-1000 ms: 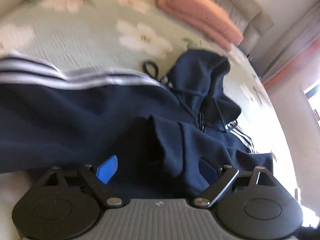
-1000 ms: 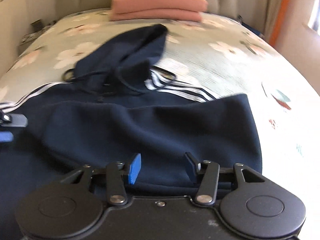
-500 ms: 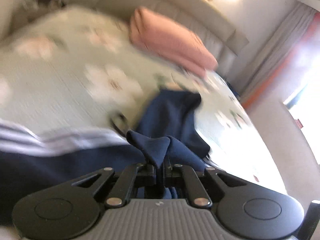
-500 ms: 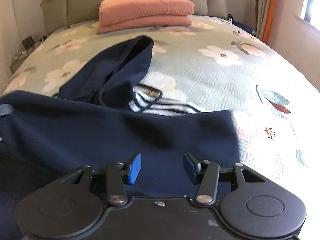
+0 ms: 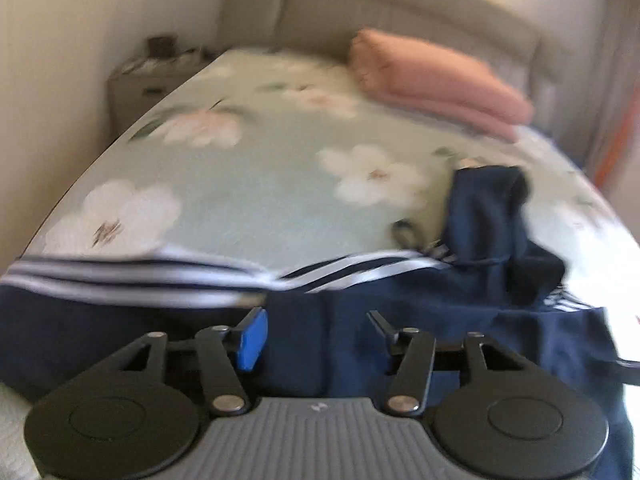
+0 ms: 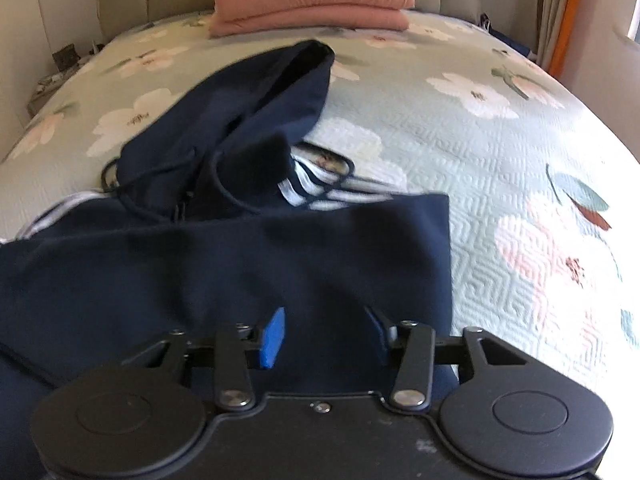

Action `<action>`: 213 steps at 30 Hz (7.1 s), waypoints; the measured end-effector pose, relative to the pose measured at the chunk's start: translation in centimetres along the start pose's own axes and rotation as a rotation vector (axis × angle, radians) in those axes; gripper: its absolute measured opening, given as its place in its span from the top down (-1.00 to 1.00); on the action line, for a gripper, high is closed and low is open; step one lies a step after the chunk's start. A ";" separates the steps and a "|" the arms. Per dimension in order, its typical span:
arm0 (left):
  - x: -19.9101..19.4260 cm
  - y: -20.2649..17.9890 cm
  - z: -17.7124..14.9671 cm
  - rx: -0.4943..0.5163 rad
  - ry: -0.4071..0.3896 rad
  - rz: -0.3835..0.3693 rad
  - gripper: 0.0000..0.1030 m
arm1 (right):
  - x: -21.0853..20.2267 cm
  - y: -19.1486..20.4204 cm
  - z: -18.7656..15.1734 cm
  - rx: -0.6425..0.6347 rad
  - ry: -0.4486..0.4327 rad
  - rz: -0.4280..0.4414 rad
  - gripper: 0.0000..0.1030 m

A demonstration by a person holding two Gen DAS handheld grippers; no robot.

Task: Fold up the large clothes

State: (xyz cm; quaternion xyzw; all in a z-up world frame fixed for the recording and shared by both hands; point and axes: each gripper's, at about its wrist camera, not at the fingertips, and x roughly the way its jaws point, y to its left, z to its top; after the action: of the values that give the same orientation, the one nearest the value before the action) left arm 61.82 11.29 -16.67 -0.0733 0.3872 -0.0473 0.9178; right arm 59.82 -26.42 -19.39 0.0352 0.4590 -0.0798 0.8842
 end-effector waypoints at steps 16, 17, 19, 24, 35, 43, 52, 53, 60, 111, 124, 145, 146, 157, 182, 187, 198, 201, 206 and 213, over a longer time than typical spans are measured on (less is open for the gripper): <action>5.2 4.6 -3.8 -0.204 0.199 -0.173 0.94 | 1.5 1.6 -4.1 -0.079 0.120 -0.047 -0.12; 4.4 4.9 -3.8 -0.203 0.189 -0.172 0.93 | 0.9 1.5 -4.2 -0.064 0.132 -0.061 -0.11; 2.9 4.6 -3.8 -0.150 0.163 -0.143 0.90 | -0.6 1.7 -4.1 -0.037 0.107 -0.057 -0.09; 0.1 4.9 -4.4 -0.117 0.136 -0.062 0.53 | -2.6 6.2 -4.3 -0.088 0.045 0.097 -0.09; -5.9 22.9 -5.4 -0.599 0.036 0.260 0.19 | -1.1 9.1 -6.2 -0.139 0.093 0.143 -0.07; -5.9 31.8 -5.9 -0.873 -0.056 0.278 0.10 | -0.3 11.3 -5.4 -0.185 0.104 0.099 -0.08; -3.9 33.0 -5.2 -0.958 -0.080 0.247 0.01 | 0.0 11.3 -5.1 -0.179 0.106 0.094 -0.08; -4.2 32.8 -5.1 -0.955 -0.073 0.267 0.06 | 0.0 11.2 -5.1 -0.176 0.106 0.096 -0.08; -4.5 31.0 -5.0 -0.872 0.018 0.437 -0.08 | 0.1 10.9 -5.1 -0.159 0.109 0.111 -0.08; 3.0 -8.3 -1.1 0.272 0.144 -0.194 0.19 | 6.3 -3.3 2.5 0.409 0.184 0.462 -0.60; 2.2 -9.6 0.4 0.262 0.075 -0.205 0.19 | -8.2 -5.5 4.9 0.195 -0.261 0.218 0.80; 7.1 -11.7 1.0 0.309 0.132 -0.225 0.19 | -0.5 -3.6 1.1 -0.086 -0.087 0.152 0.75; 8.0 -11.7 0.7 0.300 0.151 -0.231 0.19 | 0.8 -2.6 1.1 -0.106 -0.076 0.185 0.75; 7.4 -6.1 0.5 0.241 0.170 -0.158 0.78 | 2.5 -9.6 -0.6 -0.004 0.013 -0.005 1.00; 0.6 -6.5 -0.9 0.271 0.183 -0.171 0.39 | -1.8 -5.5 6.5 -0.067 -0.072 0.191 0.26; 4.4 -8.5 0.2 0.278 0.171 -0.190 0.37 | 4.4 -3.9 14.3 -0.020 -0.191 0.198 -0.16; 8.3 -7.5 1.3 0.213 0.185 -0.245 0.35 | 18.9 -4.5 25.5 0.067 -0.230 0.144 -0.30; 8.4 -7.3 1.3 0.208 0.181 -0.257 0.35 | 20.5 -3.6 26.6 0.054 -0.231 0.108 -0.35; 8.1 -7.4 1.2 0.207 0.172 -0.257 0.34 | 23.0 -2.2 28.0 0.033 -0.200 0.086 0.05; 6.2 -7.3 1.9 0.205 0.136 -0.236 0.34 | 14.6 -0.8 26.1 -0.048 -0.361 0.147 0.84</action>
State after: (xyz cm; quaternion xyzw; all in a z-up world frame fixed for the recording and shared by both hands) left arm 67.27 3.36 -18.51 -0.0209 0.4302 -0.1988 0.8803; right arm 88.99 -32.36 -16.23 0.0327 0.2911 -0.0092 0.9561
